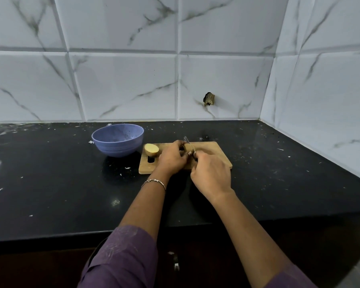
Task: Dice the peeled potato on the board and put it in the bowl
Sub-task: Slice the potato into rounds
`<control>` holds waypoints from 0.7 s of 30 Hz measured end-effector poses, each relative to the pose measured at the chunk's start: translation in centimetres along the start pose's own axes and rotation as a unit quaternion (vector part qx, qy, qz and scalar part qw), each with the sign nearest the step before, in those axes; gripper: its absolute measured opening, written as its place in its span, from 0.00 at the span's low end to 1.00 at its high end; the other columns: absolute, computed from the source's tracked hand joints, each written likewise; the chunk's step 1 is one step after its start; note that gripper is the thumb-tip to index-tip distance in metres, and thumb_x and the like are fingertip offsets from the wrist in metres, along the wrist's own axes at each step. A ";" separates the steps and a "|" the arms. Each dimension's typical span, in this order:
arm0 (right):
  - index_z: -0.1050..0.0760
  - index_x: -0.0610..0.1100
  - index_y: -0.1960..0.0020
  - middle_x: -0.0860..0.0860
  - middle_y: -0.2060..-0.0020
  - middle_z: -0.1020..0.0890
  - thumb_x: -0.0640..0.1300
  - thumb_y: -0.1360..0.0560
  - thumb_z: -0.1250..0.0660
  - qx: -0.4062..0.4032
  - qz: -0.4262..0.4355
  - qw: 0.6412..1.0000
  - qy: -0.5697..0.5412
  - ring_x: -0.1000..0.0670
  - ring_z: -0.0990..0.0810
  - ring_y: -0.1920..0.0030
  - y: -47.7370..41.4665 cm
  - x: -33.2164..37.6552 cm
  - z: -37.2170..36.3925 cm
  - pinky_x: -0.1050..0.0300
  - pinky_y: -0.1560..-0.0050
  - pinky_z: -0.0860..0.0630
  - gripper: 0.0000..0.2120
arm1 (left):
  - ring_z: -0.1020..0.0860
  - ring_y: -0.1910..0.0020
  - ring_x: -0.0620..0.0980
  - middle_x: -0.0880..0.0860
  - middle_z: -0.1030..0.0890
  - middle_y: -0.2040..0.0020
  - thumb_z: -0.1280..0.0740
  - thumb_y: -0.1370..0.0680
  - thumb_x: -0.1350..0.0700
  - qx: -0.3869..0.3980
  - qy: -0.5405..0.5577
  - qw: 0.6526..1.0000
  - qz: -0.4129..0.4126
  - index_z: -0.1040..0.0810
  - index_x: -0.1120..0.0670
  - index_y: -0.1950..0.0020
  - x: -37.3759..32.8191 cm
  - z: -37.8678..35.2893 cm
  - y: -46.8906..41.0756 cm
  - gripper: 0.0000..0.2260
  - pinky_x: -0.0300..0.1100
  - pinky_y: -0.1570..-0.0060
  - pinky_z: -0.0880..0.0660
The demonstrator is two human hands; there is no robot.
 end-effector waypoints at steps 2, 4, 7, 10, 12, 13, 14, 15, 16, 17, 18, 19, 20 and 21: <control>0.23 0.46 0.43 0.50 0.54 0.17 0.43 0.21 0.36 0.005 0.002 1.000 0.000 0.49 0.19 0.54 0.2 0.0 0.1 0.58 0.61 0.30 0.09 | 0.22 0.38 0.50 0.52 0.20 0.38 0.32 0.21 0.55 0.001 0.002 1.000 0.000 0.28 0.52 0.31 0.0 0.0 0.0 0.18 0.50 0.37 0.27; 0.23 0.46 0.43 0.50 0.53 0.17 0.43 0.21 0.36 0.012 0.000 1.000 0.000 0.48 0.19 0.52 -0.1 0.1 -0.1 0.58 0.60 0.31 0.08 | 0.22 0.38 0.49 0.52 0.20 0.38 0.32 0.21 0.55 0.003 0.004 1.000 -0.001 0.28 0.52 0.31 0.0 0.0 0.0 0.18 0.50 0.36 0.27; 0.24 0.45 0.41 0.49 0.51 0.17 0.41 0.21 0.37 0.029 0.008 0.999 0.015 0.48 0.19 0.50 -0.7 0.5 -0.5 0.57 0.60 0.32 0.10 | 0.23 0.37 0.49 0.52 0.20 0.37 0.32 0.21 0.55 0.003 0.007 1.000 -0.002 0.28 0.53 0.30 0.1 -0.1 0.0 0.20 0.50 0.35 0.27; 0.24 0.46 0.39 0.49 0.51 0.17 0.40 0.21 0.38 0.031 0.016 0.999 0.026 0.48 0.19 0.50 -0.8 0.8 -0.8 0.57 0.60 0.31 0.12 | 0.23 0.37 0.50 0.53 0.20 0.37 0.32 0.21 0.55 0.000 0.003 1.000 -0.001 0.29 0.53 0.29 0.2 0.0 0.0 0.20 0.50 0.35 0.28; 0.24 0.47 0.38 0.49 0.52 0.17 0.40 0.21 0.38 0.024 0.017 0.999 0.027 0.48 0.18 0.50 -0.8 0.7 -0.6 0.57 0.60 0.32 0.12 | 0.23 0.37 0.50 0.52 0.20 0.37 0.32 0.21 0.54 0.000 0.000 1.000 -0.001 0.29 0.52 0.29 0.3 -0.2 -0.1 0.20 0.51 0.35 0.28; 0.24 0.47 0.38 0.49 0.52 0.17 0.40 0.21 0.38 0.022 0.019 0.999 0.029 0.48 0.18 0.51 -0.7 0.8 -0.5 0.57 0.60 0.32 0.13 | 0.23 0.37 0.50 0.52 0.20 0.37 0.32 0.21 0.54 0.000 0.000 1.000 0.000 0.29 0.52 0.29 0.3 -0.2 -0.1 0.20 0.51 0.35 0.28; 0.25 0.47 0.38 0.49 0.52 0.17 0.40 0.20 0.38 0.021 0.023 0.999 0.034 0.48 0.18 0.51 -0.6 0.8 -0.4 0.57 0.60 0.33 0.13 | 0.23 0.36 0.51 0.52 0.20 0.37 0.32 0.21 0.53 0.000 0.002 1.000 0.002 0.29 0.52 0.29 0.3 -0.2 -0.1 0.20 0.51 0.35 0.28; 0.25 0.47 0.38 0.49 0.52 0.17 0.41 0.20 0.38 0.020 0.027 0.999 0.039 0.48 0.18 0.51 -0.5 0.9 -0.4 0.57 0.61 0.33 0.12 | 0.23 0.36 0.51 0.52 0.20 0.37 0.32 0.21 0.53 0.001 0.004 1.000 0.003 0.29 0.52 0.29 0.4 -0.2 -0.1 0.20 0.51 0.35 0.28; 0.25 0.46 0.38 0.49 0.52 0.17 0.41 0.20 0.38 0.019 0.029 0.998 0.045 0.48 0.18 0.51 -0.3 1.0 -0.4 0.57 0.61 0.33 0.12 | 0.24 0.36 0.50 0.52 0.20 0.37 0.33 0.20 0.53 0.001 0.005 1.000 0.004 0.29 0.52 0.29 0.4 -0.2 0.0 0.20 0.51 0.35 0.28; 0.25 0.46 0.38 0.49 0.53 0.17 0.40 0.21 0.38 0.018 0.030 0.998 0.050 0.48 0.18 0.51 -0.2 1.0 -0.3 0.57 0.62 0.33 0.12 | 0.24 0.36 0.50 0.52 0.20 0.37 0.33 0.20 0.53 0.001 0.006 1.000 0.004 0.30 0.52 0.29 0.4 -0.1 0.0 0.20 0.50 0.35 0.28; 0.25 0.46 0.39 0.49 0.53 0.17 0.40 0.21 0.37 0.018 0.032 0.998 0.055 0.48 0.18 0.52 0.0 1.0 -0.3 0.56 0.62 0.33 0.12 | 0.24 0.36 0.50 0.52 0.20 0.37 0.33 0.20 0.53 0.001 0.008 1.000 0.005 0.30 0.52 0.28 0.5 -0.1 0.0 0.20 0.50 0.35 0.28; 0.25 0.46 0.39 0.49 0.53 0.17 0.40 0.21 0.37 0.019 0.036 0.997 0.060 0.48 0.18 0.52 0.1 1.1 -0.3 0.56 0.62 0.32 0.12 | 0.24 0.36 0.50 0.52 0.20 0.37 0.33 0.20 0.53 0.000 0.010 1.000 0.007 0.30 0.52 0.28 0.5 -0.1 0.0 0.20 0.50 0.35 0.28; 0.25 0.45 0.38 0.49 0.53 0.17 0.39 0.21 0.37 0.021 0.041 0.997 0.065 0.48 0.19 0.52 0.2 1.2 -0.3 0.56 0.62 0.32 0.12 | 0.23 0.36 0.50 0.52 0.20 0.37 0.33 0.20 0.54 0.000 0.012 1.000 0.009 0.30 0.52 0.28 0.6 -0.1 0.0 0.20 0.50 0.35 0.28; 0.26 0.45 0.38 0.50 0.53 0.17 0.39 0.21 0.38 0.022 0.047 0.996 0.068 0.49 0.19 0.53 0.3 1.3 -0.4 0.56 0.62 0.32 0.12 | 0.23 0.36 0.49 0.52 0.20 0.38 0.33 0.20 0.54 -0.001 0.014 1.000 0.011 0.30 0.52 0.28 0.6 0.0 0.0 0.20 0.50 0.35 0.28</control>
Point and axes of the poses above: each hand's wrist, its own y-axis away from the middle knuckle, its own z-axis out of the back of the hand, x = y × z, the point moved 9 cm from there along -y, towards the middle knuckle
